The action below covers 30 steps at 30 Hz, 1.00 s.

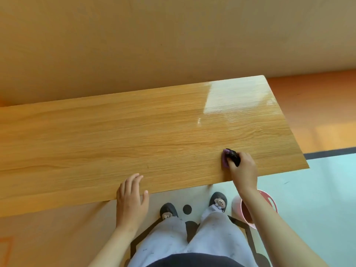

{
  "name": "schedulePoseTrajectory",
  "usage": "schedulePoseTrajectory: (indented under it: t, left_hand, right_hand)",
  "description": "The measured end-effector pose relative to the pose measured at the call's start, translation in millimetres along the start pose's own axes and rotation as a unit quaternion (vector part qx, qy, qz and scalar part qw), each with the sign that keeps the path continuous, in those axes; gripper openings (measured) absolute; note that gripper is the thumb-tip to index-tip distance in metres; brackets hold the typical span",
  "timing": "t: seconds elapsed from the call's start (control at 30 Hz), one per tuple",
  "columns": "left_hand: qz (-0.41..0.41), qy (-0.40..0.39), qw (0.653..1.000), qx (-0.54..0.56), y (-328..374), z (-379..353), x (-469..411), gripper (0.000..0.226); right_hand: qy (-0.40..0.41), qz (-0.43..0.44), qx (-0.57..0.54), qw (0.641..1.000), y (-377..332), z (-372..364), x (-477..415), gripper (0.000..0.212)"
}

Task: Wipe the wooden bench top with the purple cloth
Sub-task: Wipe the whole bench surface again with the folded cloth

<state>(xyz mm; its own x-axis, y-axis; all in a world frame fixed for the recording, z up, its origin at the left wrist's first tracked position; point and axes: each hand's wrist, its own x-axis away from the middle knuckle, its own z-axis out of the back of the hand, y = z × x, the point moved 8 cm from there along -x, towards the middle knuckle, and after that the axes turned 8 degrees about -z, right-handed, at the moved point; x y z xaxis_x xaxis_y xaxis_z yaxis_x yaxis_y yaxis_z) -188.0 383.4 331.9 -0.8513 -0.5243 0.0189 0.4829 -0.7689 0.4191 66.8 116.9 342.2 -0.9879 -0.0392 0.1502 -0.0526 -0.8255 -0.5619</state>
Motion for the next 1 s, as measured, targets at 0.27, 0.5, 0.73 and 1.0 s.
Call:
schedulePoseTrajectory:
  t: [0.27,0.5,0.73,1.0]
  left_hand:
    - [0.104,0.014,0.994,-0.019,-60,22,30,0.046]
    - [0.086,0.008,0.996,-0.013,-68,24,28,0.049]
    - [0.069,-0.001,0.998,0.002,-68,23,33,0.055]
    - [0.075,0.002,0.996,0.041,-73,26,31,0.048]
  right_hand:
    - [-0.127,0.154,0.027,0.980,-152,-113,65,0.017]
    - [-0.261,0.326,0.085,0.905,-191,-165,161,0.025]
    - [-0.142,0.177,0.048,0.973,-102,-81,61,0.015]
    - [-0.069,0.096,0.038,0.992,-95,-82,68,0.013]
